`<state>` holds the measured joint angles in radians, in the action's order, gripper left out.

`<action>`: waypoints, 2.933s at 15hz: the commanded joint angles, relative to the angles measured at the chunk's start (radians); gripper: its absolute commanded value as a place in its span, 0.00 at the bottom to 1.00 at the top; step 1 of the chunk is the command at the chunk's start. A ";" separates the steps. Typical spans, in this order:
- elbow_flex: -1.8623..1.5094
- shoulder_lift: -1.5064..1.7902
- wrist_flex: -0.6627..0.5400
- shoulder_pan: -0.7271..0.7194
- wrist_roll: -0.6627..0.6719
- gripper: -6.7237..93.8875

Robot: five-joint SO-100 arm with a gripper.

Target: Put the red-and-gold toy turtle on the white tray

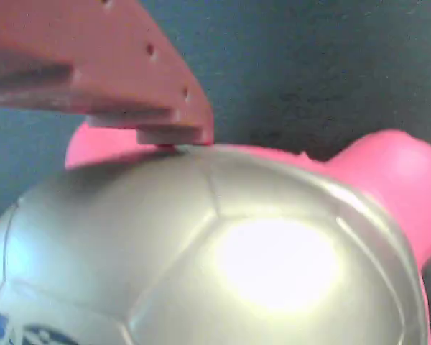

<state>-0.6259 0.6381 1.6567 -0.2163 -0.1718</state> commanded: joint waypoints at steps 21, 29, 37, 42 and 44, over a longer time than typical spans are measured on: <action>-0.204 0.565 -0.017 0.038 -0.015 0.07; -0.371 0.802 -0.038 0.233 0.089 0.07; -0.276 0.767 -0.008 0.716 0.253 0.07; -0.255 0.684 0.034 0.810 0.413 0.07; -0.287 0.653 0.034 0.811 0.448 0.07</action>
<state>-0.9250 1.2609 1.6751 0.5890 0.2424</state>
